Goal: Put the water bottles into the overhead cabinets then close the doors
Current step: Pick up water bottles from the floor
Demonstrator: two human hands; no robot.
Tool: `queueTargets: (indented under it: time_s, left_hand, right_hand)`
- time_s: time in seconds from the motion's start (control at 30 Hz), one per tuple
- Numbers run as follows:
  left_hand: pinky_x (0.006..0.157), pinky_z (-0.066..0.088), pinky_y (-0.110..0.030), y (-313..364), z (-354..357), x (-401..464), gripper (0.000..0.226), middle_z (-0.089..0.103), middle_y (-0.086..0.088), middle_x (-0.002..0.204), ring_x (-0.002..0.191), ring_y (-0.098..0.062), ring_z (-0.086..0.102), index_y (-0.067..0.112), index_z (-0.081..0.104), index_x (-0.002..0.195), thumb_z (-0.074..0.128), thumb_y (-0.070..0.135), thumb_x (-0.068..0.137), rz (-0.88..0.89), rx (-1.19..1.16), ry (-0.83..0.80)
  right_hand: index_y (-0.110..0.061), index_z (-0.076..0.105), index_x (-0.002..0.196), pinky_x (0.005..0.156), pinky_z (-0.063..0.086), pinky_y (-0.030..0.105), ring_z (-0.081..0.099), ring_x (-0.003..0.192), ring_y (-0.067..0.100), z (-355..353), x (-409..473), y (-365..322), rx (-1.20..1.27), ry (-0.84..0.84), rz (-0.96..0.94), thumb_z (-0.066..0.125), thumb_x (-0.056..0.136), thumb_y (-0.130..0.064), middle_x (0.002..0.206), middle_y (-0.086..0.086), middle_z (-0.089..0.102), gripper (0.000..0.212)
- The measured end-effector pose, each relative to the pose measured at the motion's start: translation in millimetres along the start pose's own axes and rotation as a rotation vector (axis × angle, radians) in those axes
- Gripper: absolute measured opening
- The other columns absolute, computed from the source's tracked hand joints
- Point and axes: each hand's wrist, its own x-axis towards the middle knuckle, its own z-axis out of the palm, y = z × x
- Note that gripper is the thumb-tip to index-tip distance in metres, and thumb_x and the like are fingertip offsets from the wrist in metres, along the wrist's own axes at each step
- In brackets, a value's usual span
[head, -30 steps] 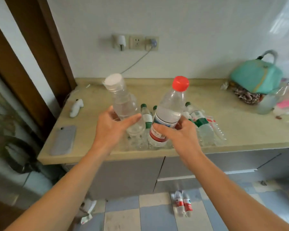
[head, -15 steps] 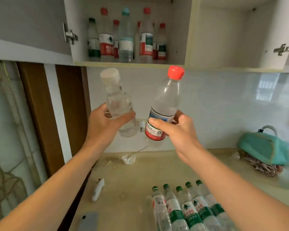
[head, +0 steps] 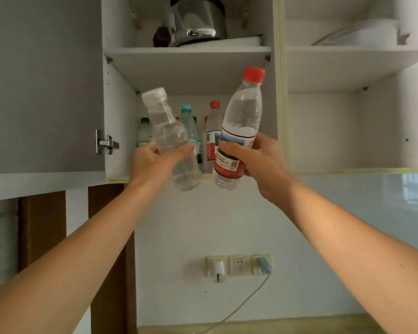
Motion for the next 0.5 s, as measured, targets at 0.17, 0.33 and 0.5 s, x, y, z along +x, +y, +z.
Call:
queueTargets:
  time_s: [0.17, 0.33, 0.5]
  left_hand:
    - [0.083, 0.052, -0.032, -2, 24, 55, 0.047, 0.07, 0.008, 0.105, 0.096, -0.012, 0.066, 0.026, 0.068, 0.113, 0.085, 0.045, 0.074, -0.018, 0.081, 0.018]
    - [0.083, 0.054, -0.04, -23, 30, 99, 0.052, 0.068, -0.001, 0.11, 0.094, -0.019, 0.064, 0.02, 0.061, 0.119, 0.084, 0.037, 0.076, -0.087, 0.141, 0.04]
    - [0.077, 0.055, -0.039, -48, 34, 130, 0.047, 0.07, -0.002, 0.107, 0.091, -0.02, 0.065, 0.021, 0.064, 0.116, 0.08, 0.043, 0.079, -0.11, 0.16, 0.047]
  right_hand:
    - [-0.03, 0.068, 0.097, 0.076, 0.062, 0.037, 0.076, 0.084, 0.012, -11, 68, 24, -0.053, 0.005, 0.051, 0.087, 0.076, -0.03, 0.088, -0.011, 0.078, 0.028]
    - [-0.025, 0.066, 0.098, 0.058, 0.062, 0.033, 0.077, 0.072, 0.015, -15, 115, 43, -0.081, -0.016, 0.14, 0.085, 0.08, -0.032, 0.078, -0.006, 0.078, 0.027]
    - [-0.023, 0.064, 0.095, 0.054, 0.061, 0.029, 0.077, 0.071, 0.017, -9, 146, 57, -0.131, -0.074, 0.172, 0.083, 0.082, -0.03, 0.081, 0.0, 0.078, 0.023]
